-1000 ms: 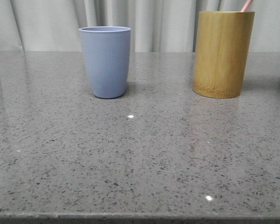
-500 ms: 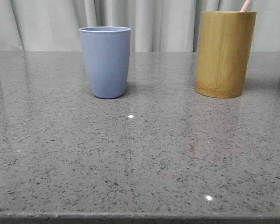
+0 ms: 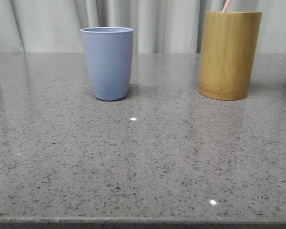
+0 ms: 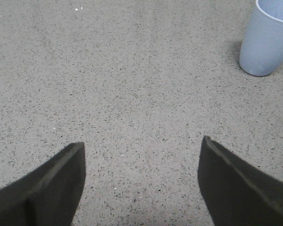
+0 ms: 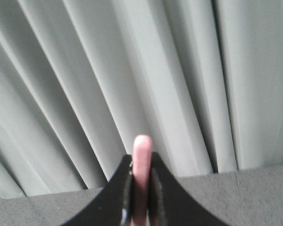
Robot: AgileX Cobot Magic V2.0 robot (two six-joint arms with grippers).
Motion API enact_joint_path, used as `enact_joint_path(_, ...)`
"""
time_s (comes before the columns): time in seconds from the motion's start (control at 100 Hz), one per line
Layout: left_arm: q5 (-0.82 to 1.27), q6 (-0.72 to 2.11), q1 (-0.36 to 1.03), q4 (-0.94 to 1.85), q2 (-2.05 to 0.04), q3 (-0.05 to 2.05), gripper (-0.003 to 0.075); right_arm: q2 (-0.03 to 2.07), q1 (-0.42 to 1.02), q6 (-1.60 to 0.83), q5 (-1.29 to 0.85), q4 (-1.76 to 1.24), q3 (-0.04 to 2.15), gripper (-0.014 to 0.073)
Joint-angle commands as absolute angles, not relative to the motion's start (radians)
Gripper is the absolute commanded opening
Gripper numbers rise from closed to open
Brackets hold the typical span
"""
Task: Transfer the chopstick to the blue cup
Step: 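Carry the chopstick over the blue cup and lower it inside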
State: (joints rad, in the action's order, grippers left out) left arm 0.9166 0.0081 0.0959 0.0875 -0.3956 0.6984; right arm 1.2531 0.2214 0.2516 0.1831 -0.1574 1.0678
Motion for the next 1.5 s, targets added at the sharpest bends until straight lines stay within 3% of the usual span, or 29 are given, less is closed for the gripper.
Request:
enact_joint_path(0.0,0.841,0.000,0.091,0.102,-0.404,0.724,0.0492,1.203,0.221,0.243,0.130,-0.094,1.193,-0.0067)
enact_joint_path(0.23,0.841,0.000,0.091,0.102,-0.404,0.724,0.0492,1.195,0.275,0.243,-0.068,-0.076,1.395,-0.0067)
enact_joint_path(0.86,0.841,0.000,0.091,0.102,-0.404,0.724,0.0492,1.464,0.580,0.244,0.185,-0.078,1.399,-0.0067)
enact_joint_path(1.49,0.841,0.000,0.091,0.102,-0.406,0.724,0.0492,1.568,0.610,0.248,0.057,-0.078,1.399,-0.0063)
